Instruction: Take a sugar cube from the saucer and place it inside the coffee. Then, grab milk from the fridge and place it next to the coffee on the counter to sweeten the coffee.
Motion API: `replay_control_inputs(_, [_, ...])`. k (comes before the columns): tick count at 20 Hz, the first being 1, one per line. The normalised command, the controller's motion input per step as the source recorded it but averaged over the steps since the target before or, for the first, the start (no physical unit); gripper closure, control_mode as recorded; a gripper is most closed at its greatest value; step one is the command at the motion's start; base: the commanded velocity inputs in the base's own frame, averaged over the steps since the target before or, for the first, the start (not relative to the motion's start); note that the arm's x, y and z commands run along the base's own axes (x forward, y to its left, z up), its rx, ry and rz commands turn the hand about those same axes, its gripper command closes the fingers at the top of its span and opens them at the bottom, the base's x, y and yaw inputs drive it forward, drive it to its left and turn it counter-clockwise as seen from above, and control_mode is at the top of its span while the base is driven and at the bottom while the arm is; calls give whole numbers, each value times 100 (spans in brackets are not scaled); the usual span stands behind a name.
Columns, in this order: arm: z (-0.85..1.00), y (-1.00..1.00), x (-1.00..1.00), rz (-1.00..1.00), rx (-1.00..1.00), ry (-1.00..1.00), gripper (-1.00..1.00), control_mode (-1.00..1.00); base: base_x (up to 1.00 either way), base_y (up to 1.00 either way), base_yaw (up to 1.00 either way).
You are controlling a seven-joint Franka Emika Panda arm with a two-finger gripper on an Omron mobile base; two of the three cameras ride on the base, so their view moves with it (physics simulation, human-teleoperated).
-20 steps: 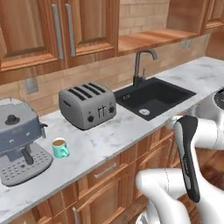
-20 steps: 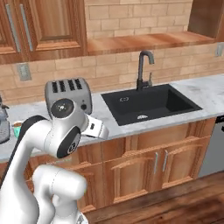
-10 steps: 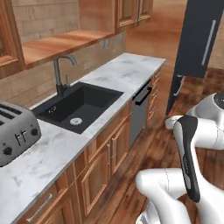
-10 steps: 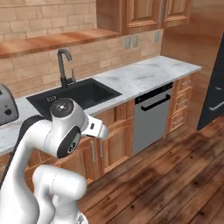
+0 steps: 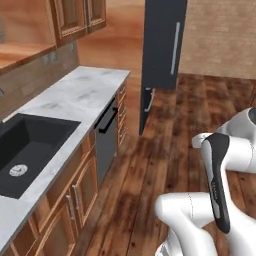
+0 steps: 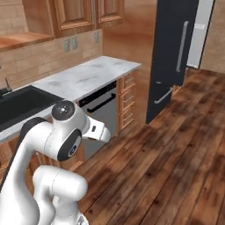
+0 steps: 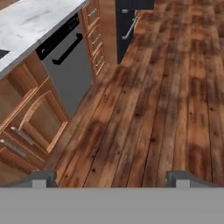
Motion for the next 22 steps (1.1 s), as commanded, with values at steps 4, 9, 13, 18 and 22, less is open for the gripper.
replay_control_inputs(4, [0,0,0,0,0,0,-100,100,100,-57,-10])
replay_control_inputs(9, [0,0,0,0,0,0,-100,100,100,-55,0])
replay_control_inputs(13, [0,0,0,0,0,0,-100,100,100,-90,0])
replay_control_inputs(18, [0,0,0,0,0,0,-100,100,100,-100,0])
replay_control_inputs(22, [0,0,0,0,0,0,-100,100,100,-100,0])
